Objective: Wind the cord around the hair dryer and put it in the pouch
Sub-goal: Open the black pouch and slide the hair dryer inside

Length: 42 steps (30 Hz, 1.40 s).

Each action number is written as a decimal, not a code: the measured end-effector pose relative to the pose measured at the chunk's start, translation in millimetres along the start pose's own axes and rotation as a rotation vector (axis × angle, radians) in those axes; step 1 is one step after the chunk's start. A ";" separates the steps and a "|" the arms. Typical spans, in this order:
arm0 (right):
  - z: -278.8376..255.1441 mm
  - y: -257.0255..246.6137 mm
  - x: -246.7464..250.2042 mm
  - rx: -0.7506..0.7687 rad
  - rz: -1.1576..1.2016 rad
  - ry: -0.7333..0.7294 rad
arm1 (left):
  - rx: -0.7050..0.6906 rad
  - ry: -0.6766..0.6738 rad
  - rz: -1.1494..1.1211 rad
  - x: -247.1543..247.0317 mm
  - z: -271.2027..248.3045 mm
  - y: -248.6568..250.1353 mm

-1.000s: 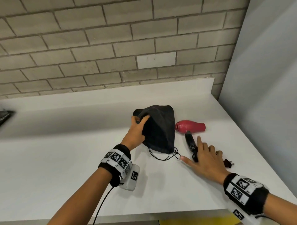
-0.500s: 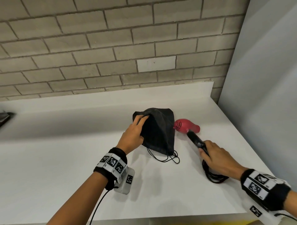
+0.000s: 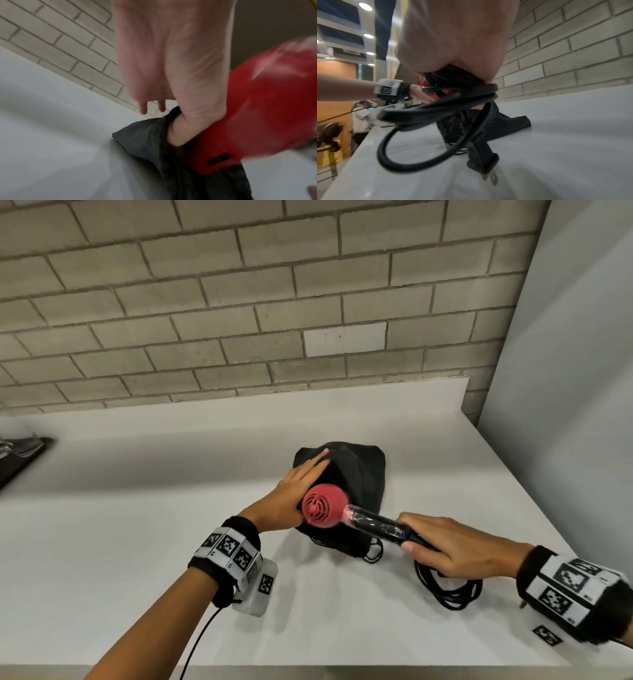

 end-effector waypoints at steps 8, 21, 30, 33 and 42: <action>21.2 18.9 -6.5 -0.366 -0.109 0.125 | -0.006 -0.092 -0.037 -14.0 -1.6 22.5; 75.7 20.5 1.0 -0.681 0.658 0.314 | 0.041 -0.162 -0.105 -27.8 -15.4 60.5; 90.1 18.2 -1.5 -0.805 1.287 0.513 | 0.070 0.038 -0.415 -42.2 -21.9 80.0; 93.9 17.7 -1.2 -0.819 1.368 0.519 | 0.109 0.167 -0.373 -40.0 -21.5 71.3; 97.4 17.4 5.5 -0.896 1.617 0.522 | 0.185 0.374 -0.368 -33.8 -21.9 48.8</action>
Point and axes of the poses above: each hand's wrist, its own z-axis towards the middle knuckle, its own x-axis out of the back of the hand, y = z × x, the point moved 5 cm from there along z, towards the middle knuckle, and after that the axes turned 6 degrees about y, right-handed, at the moved point
